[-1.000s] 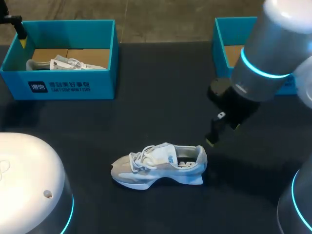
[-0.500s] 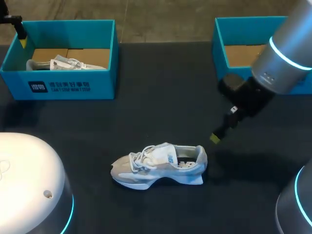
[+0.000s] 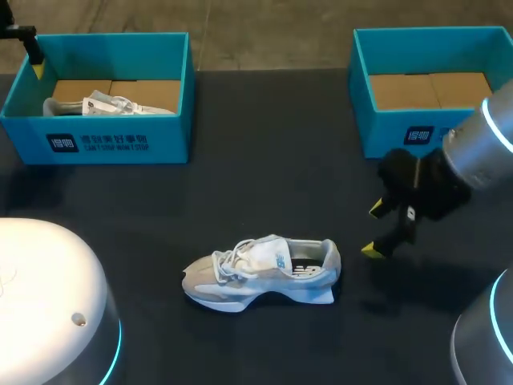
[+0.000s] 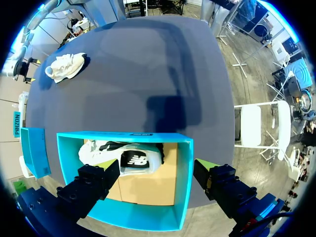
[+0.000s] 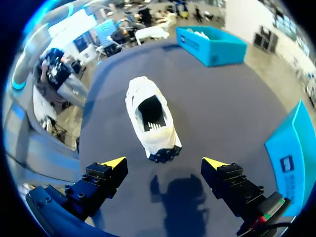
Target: Take the shoe out of the shoebox, open the shoe tongue, remove and reinsert the insole, then place the shoe into the shoebox
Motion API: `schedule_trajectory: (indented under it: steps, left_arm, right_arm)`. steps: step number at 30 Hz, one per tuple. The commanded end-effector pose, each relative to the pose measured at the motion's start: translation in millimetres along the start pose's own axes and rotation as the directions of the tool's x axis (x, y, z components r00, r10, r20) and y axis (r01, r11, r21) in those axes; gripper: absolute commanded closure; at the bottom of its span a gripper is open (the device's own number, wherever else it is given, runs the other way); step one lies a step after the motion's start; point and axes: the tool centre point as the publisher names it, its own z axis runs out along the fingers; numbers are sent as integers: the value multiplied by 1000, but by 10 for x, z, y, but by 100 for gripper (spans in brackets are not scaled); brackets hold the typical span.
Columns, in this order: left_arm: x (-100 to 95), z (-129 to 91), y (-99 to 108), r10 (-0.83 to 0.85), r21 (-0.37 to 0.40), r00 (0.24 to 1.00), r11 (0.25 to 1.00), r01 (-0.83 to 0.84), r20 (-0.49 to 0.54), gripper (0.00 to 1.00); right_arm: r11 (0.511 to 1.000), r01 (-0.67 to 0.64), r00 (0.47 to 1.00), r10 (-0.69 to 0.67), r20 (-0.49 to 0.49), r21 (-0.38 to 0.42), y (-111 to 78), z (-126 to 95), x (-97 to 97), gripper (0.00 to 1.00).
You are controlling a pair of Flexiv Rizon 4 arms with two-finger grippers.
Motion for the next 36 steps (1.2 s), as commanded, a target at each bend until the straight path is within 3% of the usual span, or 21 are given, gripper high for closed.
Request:
schedule_trajectory:
  steps: [1, 10, 23, 36]
  left_arm:
    - [-1, -2, -12, 0, -3, 1000, 1000, 0, -2, 0]
    - [-1, -2, -12, 0, -3, 1000, 1000, 0, -2, 0]
    - [-1, -2, -12, 0, -3, 1000, 1000, 0, -2, 0]
    - [-1, -2, -12, 0, -3, 1000, 1000, 0, -2, 0]
  right_arm:
    - [986, 4, 1000, 0, 20, -167, -102, -14, 83, 0]
    - [986, 4, 1000, 0, 20, -167, -102, -14, 83, 0]
    - [944, 140, 990, -141, 18, -300, -340, 339, -119, 0]
    - [944, 140, 990, -141, 18, -300, -340, 339, -119, 0]
